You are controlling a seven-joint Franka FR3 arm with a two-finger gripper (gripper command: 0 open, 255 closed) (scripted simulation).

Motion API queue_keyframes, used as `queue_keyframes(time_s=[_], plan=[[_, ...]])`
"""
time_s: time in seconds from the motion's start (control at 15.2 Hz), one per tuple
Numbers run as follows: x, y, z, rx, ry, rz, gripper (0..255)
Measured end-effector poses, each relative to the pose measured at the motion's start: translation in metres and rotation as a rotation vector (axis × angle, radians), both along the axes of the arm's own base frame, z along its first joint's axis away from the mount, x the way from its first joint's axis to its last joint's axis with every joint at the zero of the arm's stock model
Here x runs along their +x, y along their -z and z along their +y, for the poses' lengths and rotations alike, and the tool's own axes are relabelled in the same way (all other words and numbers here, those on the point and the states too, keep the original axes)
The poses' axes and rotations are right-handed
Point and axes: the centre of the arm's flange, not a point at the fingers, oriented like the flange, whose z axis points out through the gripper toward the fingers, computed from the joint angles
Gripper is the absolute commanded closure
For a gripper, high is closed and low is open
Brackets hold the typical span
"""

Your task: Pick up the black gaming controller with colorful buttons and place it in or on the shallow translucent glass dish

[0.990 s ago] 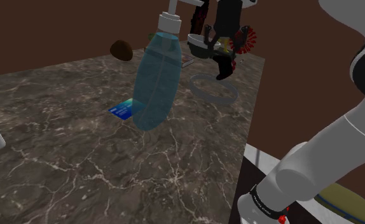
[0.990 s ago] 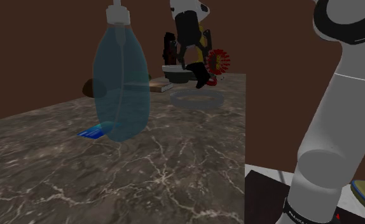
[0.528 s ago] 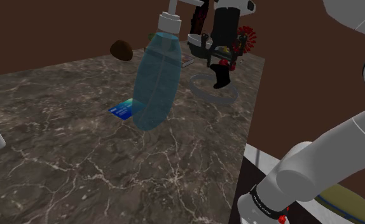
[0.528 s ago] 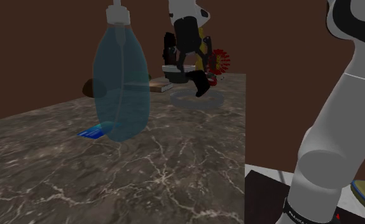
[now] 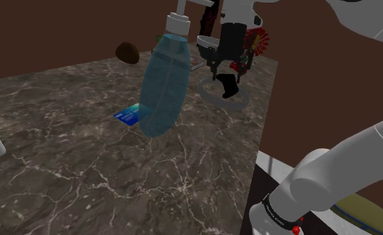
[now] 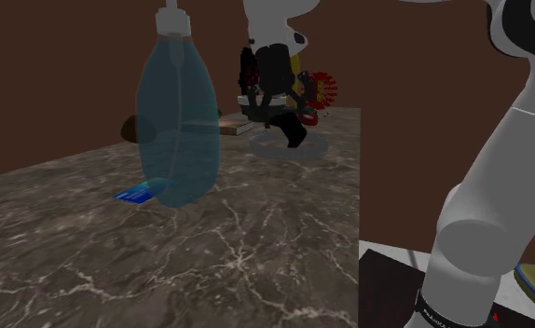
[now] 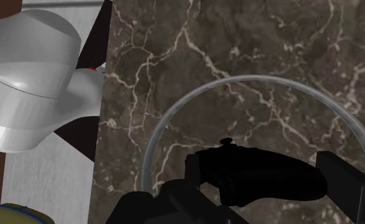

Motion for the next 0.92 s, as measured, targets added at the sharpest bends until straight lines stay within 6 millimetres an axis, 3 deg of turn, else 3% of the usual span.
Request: queue_keyframes(time_s=[0.2, 0.53, 0.59, 0.92], plan=[[-0.003, 0.012, 0.0, -0.003, -0.003, 0.019, 255], [-0.005, 0.014, 0.001, -0.004, -0.005, 0.03, 255], [-0.006, 0.014, 0.001, -0.004, -0.005, 0.029, 0], [-0.002, 0.02, 0.002, -0.002, 0.001, 0.009, 0]])
